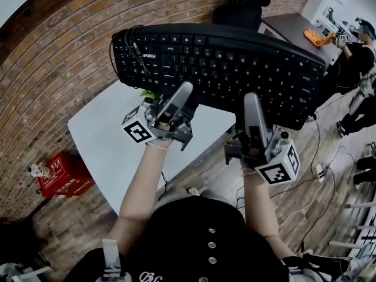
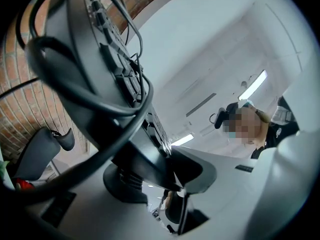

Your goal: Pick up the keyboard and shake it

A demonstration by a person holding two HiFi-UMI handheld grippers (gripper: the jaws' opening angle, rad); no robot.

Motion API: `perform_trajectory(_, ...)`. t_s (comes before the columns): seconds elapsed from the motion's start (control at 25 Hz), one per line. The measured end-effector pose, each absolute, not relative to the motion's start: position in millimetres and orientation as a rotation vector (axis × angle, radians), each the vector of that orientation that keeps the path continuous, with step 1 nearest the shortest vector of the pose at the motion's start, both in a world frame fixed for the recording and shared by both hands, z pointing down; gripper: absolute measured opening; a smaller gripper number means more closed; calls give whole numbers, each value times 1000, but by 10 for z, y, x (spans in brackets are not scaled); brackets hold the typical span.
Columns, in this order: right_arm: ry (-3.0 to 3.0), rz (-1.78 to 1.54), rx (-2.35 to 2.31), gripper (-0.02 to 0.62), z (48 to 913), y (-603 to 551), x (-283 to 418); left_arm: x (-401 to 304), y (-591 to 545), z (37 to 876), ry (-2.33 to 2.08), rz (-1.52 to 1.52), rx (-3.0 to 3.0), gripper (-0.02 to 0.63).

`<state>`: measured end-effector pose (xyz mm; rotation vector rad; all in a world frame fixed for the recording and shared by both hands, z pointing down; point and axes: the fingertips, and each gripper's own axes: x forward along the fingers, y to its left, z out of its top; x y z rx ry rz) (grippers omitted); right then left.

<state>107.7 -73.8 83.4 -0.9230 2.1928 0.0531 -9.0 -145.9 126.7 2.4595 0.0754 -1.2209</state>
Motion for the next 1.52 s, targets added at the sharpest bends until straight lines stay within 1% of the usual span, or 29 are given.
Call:
perform_trajectory(0.72,2228,108,-847,94,835,-687,978,-127,-1441,1312,155,-1344,2383,152)
perform_trajectory(1.2,2150,51,-695,94,810,-853,1175,-61,-1466,1203,5,-1259,2548,149)
perform_trajectory(1.52,2093,-8,-610,100,1007,-912,1390,46,-1319,1191,-149,-1178,2710,140)
